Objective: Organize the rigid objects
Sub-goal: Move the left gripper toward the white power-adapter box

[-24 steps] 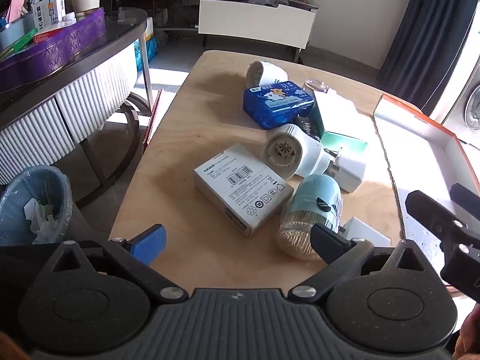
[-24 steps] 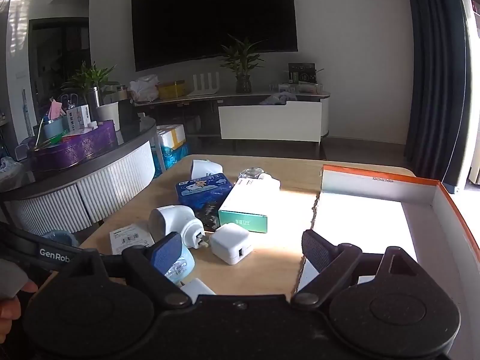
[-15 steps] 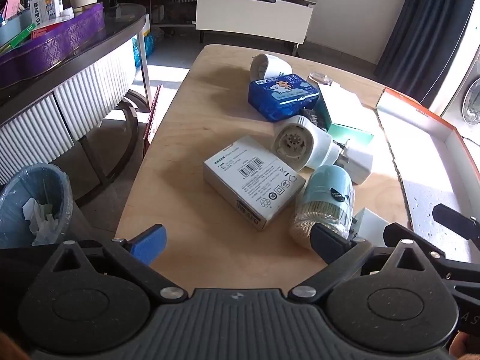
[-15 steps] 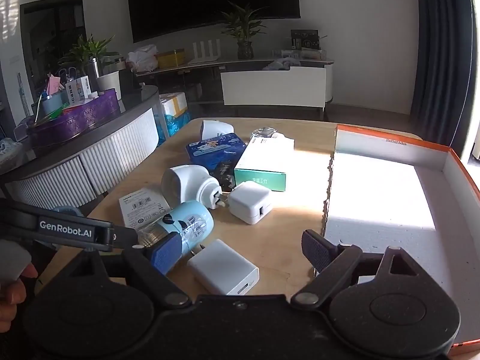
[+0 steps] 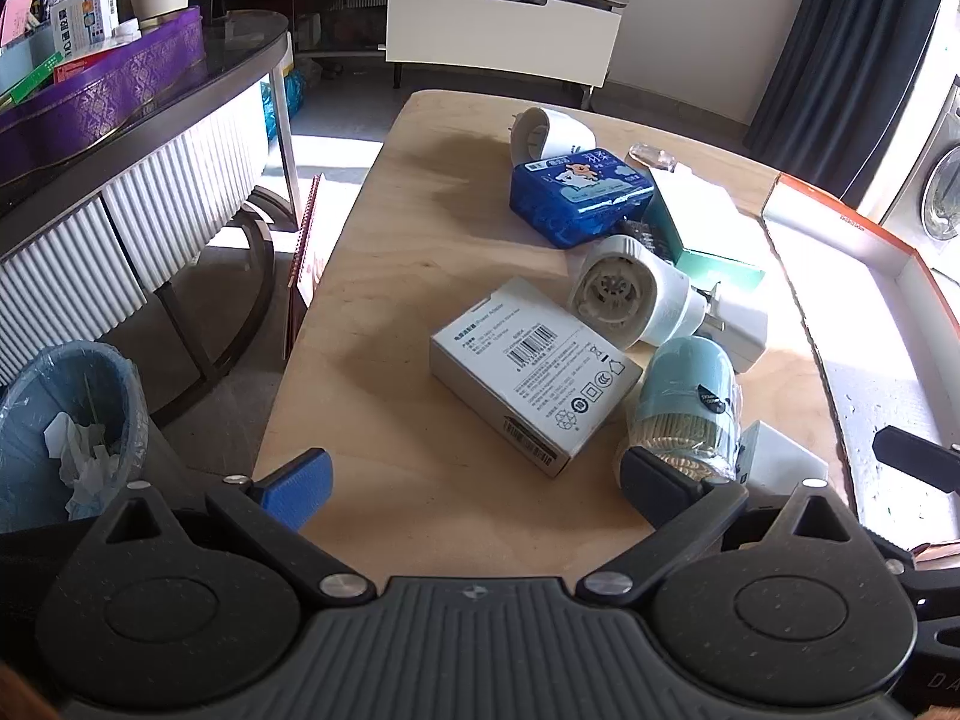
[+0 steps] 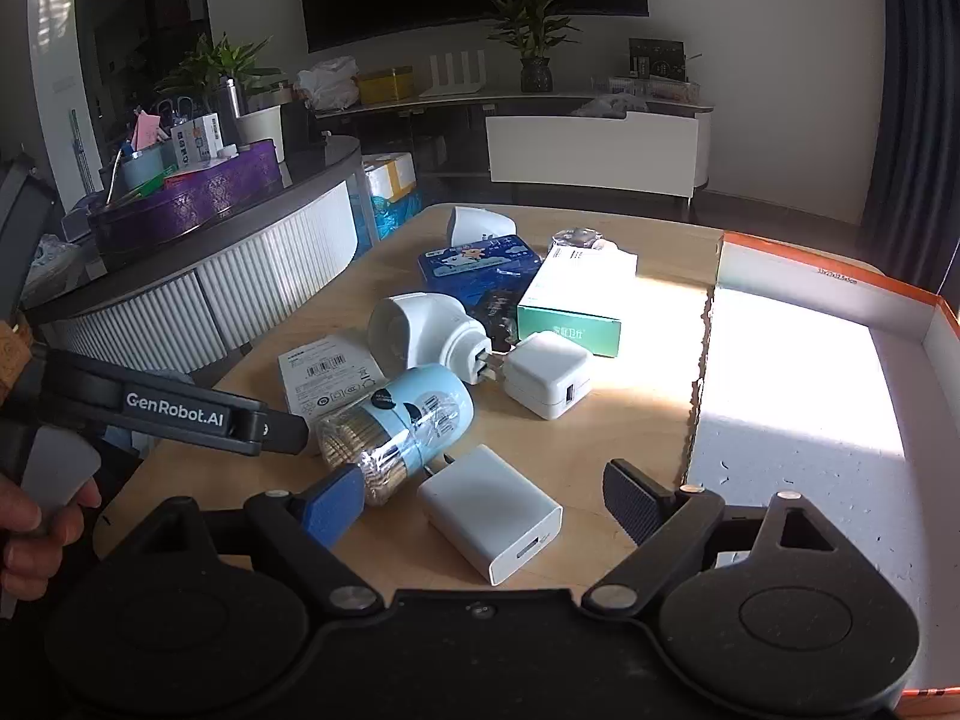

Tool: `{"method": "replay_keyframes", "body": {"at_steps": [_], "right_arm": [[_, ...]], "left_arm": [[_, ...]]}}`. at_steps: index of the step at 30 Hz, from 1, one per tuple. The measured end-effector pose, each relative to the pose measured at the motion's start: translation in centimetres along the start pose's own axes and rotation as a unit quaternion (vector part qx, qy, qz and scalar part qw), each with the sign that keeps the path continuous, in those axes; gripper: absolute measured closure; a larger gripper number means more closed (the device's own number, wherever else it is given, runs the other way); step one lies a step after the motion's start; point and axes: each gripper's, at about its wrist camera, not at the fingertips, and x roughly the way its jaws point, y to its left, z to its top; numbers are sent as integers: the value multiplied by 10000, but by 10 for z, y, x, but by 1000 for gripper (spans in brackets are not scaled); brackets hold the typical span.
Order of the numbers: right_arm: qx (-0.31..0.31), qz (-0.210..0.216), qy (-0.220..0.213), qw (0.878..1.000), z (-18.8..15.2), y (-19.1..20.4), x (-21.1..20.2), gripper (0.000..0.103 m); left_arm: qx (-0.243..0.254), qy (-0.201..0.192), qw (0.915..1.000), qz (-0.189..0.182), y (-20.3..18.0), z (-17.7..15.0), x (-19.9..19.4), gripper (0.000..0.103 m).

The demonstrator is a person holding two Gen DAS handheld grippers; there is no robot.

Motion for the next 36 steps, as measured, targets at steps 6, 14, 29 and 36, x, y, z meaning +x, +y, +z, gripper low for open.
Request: {"method": "replay_keyframes", "body": {"at_steps": [6,14,29,36], "right_arm": [[-9,31,34,10000,0,0,0,1],[18,24,60,10000,-1,-1,2,1],[-4,17,129,9999,-1,0,4,1],[-24,31,155,9999,0,1,6,1]], "left_arm": [[215,-39,9998,-17,3,5,5,0],[374,17,9992,-112,7,6,11,0],[645,54,9977,-185,6,10,17,0],[661,48,9976,-181,6,10,18,0]]}}
